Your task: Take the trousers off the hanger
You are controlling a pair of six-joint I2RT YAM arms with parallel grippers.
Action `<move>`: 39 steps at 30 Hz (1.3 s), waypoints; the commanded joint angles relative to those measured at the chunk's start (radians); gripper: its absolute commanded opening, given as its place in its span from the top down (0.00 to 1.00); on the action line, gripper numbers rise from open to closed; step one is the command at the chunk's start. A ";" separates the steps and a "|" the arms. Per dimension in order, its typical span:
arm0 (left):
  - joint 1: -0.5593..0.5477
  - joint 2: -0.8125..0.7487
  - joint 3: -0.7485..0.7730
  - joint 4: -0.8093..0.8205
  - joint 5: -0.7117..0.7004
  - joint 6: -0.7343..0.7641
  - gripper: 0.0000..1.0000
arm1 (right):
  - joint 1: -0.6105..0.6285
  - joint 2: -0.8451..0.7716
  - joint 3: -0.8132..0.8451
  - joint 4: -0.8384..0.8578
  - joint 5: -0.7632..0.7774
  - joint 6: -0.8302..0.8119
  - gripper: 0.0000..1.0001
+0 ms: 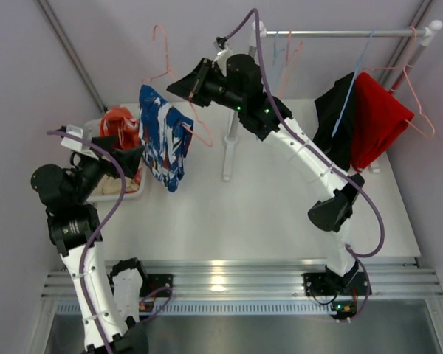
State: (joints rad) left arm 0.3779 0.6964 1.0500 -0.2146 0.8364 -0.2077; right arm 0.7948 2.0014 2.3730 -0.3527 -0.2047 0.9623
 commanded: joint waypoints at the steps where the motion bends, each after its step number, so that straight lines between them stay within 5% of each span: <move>1: -0.049 0.057 0.004 0.113 -0.057 0.111 0.06 | 0.038 -0.006 0.132 0.189 0.103 0.012 1.00; 6: -0.354 0.236 0.192 -0.058 -0.479 0.353 0.08 | 0.053 0.034 0.169 0.207 0.163 0.001 1.00; 17: -0.586 0.233 -0.020 0.240 -0.620 0.341 0.06 | 0.057 0.048 0.206 0.205 0.316 -0.060 1.00; 33: -0.671 0.404 -0.099 0.475 -0.638 0.131 0.01 | 0.069 0.028 0.221 0.185 0.410 -0.109 1.00; 39: -0.698 0.459 -0.093 0.488 -0.825 0.166 0.08 | 0.086 0.027 0.239 0.172 0.393 -0.093 1.00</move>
State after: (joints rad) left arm -0.3195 1.1278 0.9417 0.1745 0.1215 -0.0353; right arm 0.8467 2.0884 2.5031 -0.3649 0.1749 0.8806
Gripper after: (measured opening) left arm 0.934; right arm 0.014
